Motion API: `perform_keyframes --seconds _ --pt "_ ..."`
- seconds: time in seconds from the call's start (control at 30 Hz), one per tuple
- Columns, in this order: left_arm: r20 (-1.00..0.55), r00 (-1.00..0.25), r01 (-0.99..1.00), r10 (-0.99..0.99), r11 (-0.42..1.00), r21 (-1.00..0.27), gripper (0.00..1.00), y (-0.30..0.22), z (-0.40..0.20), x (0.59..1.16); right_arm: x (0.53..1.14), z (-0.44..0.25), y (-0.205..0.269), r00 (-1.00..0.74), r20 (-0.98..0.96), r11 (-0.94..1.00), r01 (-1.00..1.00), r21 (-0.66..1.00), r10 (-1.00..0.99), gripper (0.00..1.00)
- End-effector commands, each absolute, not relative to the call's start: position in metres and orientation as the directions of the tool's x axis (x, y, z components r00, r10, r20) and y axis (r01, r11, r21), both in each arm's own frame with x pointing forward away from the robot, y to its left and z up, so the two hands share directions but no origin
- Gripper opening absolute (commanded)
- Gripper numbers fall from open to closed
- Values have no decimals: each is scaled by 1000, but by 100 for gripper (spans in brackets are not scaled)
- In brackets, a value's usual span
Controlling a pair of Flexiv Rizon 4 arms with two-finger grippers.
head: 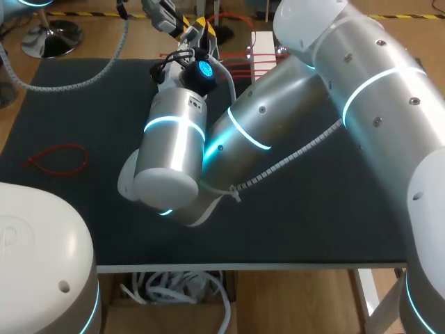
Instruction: Grab the tape and strap the tape.
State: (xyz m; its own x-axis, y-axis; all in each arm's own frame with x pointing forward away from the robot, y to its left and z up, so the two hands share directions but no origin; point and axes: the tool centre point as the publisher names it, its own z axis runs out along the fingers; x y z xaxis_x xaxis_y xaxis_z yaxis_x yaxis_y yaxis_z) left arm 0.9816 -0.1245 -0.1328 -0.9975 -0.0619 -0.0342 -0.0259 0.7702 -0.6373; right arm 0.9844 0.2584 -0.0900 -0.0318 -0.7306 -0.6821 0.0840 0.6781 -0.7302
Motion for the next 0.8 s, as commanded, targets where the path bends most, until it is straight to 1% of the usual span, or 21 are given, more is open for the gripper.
perform_keyframes --seconds 0.03,0.3,0.37,0.4,0.43,0.47,0.53,0.57,0.63,0.73,0.8 --pt "-32 -998 -27 -61 773 -634 0 -125 -131 982 985 -90 261 -34 -679 675 84 -733 -733 0" --pt "-32 -998 -27 -61 773 -634 0 -125 -131 982 984 -89 261 -40 -682 678 80 -730 -730 0" --pt "-32 -998 -27 -61 773 -634 0 -125 -131 982 983 -88 260 -42 -683 679 79 -730 -729 16" --pt "-32 -998 -27 -61 773 -634 0 -125 -131 982 983 -88 260 -43 -685 681 78 -728 -728 16" --pt "-32 -998 -27 -61 773 -634 0 -125 -131 982 982 -88 260 -44 -686 682 78 -727 -727 19" --pt "-32 -998 -27 -61 773 -634 0 -125 -131 982 982 -87 259 -44 -688 684 76 -725 -724 25" --pt "-32 -998 -27 -61 773 -634 0 -125 -131 982 981 -87 259 -47 -692 688 73 -722 -720 33" --pt "-32 -998 -27 -61 773 -634 0 -125 -131 982 980 -87 259 -47 -693 689 73 -721 -720 34" --pt "-32 -998 -27 -61 773 -634 0 -125 -131 982 978 -86 259 -48 -699 696 68 -715 -713 29" --pt "-32 -998 -27 -61 773 -634 0 -125 -131 982 975 -85 258 -48 -706 703 64 -708 -707 27" --pt "-32 -998 -27 -61 773 -634 0 -125 -131 982 971 -83 258 -51 -712 709 59 -703 -701 24"
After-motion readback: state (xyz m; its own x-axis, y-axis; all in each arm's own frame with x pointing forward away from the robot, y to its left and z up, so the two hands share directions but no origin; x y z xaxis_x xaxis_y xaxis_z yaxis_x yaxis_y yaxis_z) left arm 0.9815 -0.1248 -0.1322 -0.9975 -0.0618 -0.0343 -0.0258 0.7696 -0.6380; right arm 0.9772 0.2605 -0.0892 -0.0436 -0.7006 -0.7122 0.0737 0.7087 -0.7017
